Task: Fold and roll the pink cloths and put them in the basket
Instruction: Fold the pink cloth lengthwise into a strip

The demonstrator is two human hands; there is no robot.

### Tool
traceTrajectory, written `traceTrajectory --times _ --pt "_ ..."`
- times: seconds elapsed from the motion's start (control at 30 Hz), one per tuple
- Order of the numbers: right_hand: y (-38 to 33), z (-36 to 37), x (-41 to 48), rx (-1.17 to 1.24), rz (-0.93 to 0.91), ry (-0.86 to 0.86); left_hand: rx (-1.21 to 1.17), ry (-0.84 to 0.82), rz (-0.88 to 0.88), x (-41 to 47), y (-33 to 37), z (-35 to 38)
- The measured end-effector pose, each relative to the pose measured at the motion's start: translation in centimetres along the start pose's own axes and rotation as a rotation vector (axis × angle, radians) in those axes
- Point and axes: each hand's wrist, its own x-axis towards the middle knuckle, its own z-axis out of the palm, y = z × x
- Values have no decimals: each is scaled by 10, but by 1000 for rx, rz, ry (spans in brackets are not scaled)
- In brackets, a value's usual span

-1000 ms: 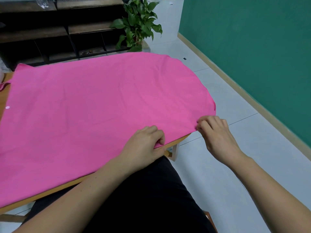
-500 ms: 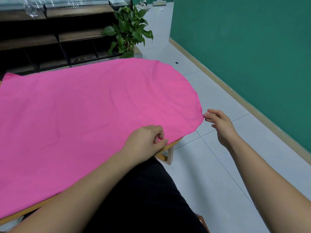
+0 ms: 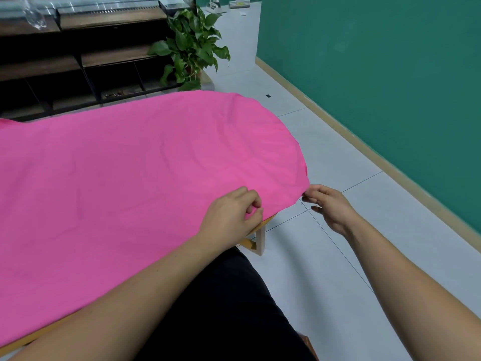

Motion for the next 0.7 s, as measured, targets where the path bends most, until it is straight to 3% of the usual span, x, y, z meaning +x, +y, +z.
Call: traceTrajectory --times 0.37,0.53,0.7 --pt "-19 -5 -1 239 -85 114 12 20 21 0 0 1" --pt "-29 -20 2 585 -114 -4 -3 18 29 -1 1 1" --pt "-35 -20 11 515 -112 -55 2 19 30 -1 0 1"
